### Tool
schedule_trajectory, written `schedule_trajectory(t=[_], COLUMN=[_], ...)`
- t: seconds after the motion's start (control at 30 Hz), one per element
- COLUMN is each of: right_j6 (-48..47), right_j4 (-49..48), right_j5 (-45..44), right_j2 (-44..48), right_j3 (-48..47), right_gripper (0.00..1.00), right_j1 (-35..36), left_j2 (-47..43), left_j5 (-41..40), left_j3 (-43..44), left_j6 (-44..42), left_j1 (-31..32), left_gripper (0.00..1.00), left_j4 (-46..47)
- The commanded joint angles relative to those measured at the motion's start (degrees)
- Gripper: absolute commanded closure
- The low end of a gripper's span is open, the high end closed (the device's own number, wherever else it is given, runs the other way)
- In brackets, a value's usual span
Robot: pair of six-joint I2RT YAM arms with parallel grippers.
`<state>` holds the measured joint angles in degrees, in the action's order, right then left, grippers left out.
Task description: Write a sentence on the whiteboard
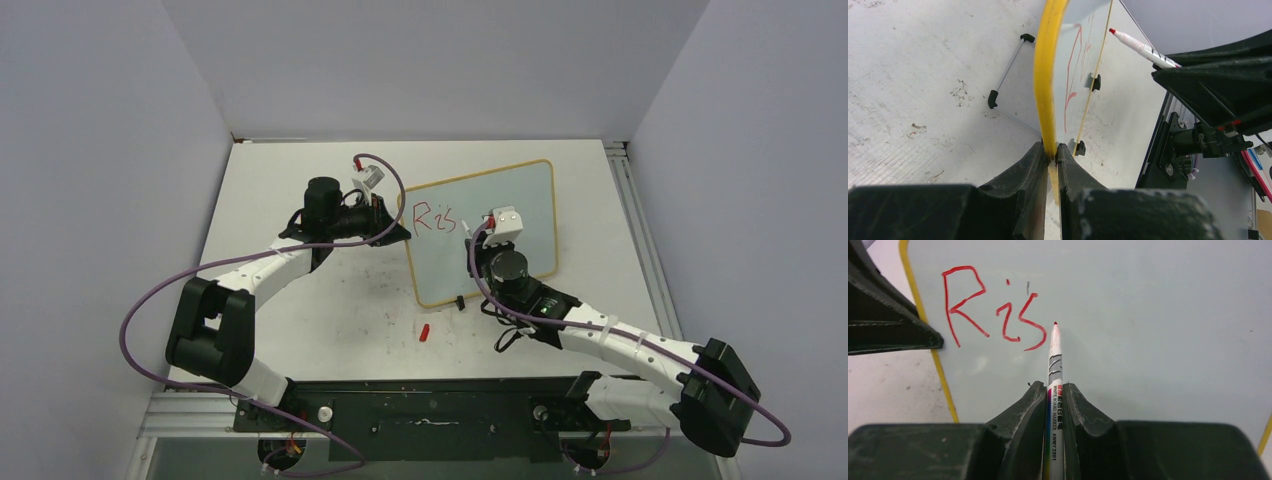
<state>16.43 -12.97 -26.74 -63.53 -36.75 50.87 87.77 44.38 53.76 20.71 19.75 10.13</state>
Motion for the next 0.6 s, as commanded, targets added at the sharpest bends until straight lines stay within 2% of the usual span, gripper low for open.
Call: schedule_trajectory(t=[0.0,0.57], right_j6=[-1.1,-2.7], right_j4=[-1.9,-4.7], right_j5=[2.4,3.8], right_j2=[0.6,-2.5], right_j3=[-1.5,-2.3], right_gripper=[0.95,0.95], right_j1=[-2.5,-3.6], left_j2=[-2.1,-1.7], left_j5=[0.6,0.5], left_j3=[1.7,1.8], left_j6=[-0.8,-0.9], left_j1=[0.3,0.3], left_gripper=[1.00,1.00], left_j4=[1.7,1.6])
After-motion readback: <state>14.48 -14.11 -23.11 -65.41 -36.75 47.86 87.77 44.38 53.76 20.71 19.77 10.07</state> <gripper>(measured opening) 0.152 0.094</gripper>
